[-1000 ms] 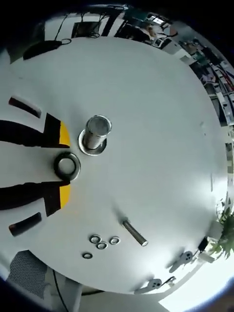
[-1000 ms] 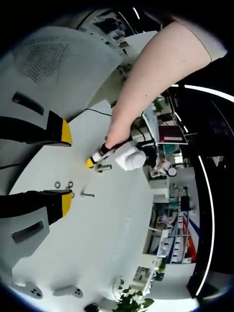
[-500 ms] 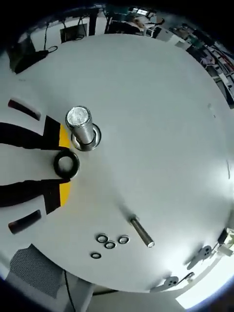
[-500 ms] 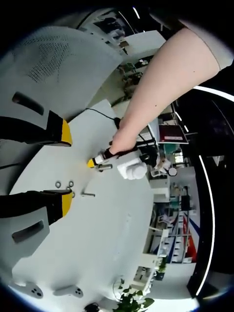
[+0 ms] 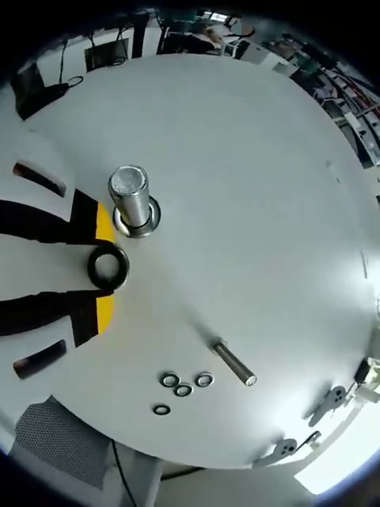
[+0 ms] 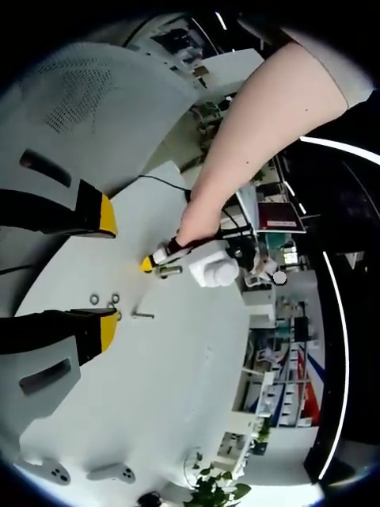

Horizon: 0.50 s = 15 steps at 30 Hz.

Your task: Place the washer onto the threaded stud by aligning its center hole with the stud, sliding it down to the base, and recovering from edge contact or off-axis alignment until the washer reaches the visible bottom stop.

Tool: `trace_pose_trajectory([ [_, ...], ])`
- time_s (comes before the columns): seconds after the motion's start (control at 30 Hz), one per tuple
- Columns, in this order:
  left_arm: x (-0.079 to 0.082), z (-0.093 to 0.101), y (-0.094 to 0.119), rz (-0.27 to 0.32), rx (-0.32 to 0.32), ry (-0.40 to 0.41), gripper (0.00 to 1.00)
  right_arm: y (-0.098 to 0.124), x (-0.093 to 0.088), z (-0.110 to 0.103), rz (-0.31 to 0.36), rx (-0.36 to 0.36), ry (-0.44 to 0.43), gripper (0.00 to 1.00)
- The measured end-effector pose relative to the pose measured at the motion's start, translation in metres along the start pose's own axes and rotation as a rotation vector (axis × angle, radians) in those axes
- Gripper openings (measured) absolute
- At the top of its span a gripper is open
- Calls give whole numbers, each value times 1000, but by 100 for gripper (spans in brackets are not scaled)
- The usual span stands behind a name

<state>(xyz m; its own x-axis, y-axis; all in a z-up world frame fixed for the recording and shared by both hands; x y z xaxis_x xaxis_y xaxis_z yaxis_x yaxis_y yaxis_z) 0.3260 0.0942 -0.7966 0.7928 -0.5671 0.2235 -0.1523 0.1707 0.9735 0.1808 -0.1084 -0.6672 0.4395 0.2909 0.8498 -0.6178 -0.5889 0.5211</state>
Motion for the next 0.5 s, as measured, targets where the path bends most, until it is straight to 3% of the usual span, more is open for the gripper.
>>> trace_pose_trajectory([
  [0.3,-5,1,6,-13,14,-60,19,0,0,0,0,0,-1,37],
  [0.5,-2,-1,20,12,14,-97,19,0,0,0,2,1,-2,37],
])
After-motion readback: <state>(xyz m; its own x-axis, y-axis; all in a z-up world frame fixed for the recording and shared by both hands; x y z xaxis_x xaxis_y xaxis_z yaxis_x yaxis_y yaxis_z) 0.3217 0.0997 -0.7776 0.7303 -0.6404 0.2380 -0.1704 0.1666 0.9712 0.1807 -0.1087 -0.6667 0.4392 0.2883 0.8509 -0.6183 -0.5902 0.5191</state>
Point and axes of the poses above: the point that each gripper's makers call its tool centre point, and the gripper's own axes: y roughly backward along the fingers, z roughly to its right, x roughly out of its top, the point moved 7 cm from there along y, roughly backward along the fingers, and after that the axes turned 3 degrees about -x, right-handed, at the moved point
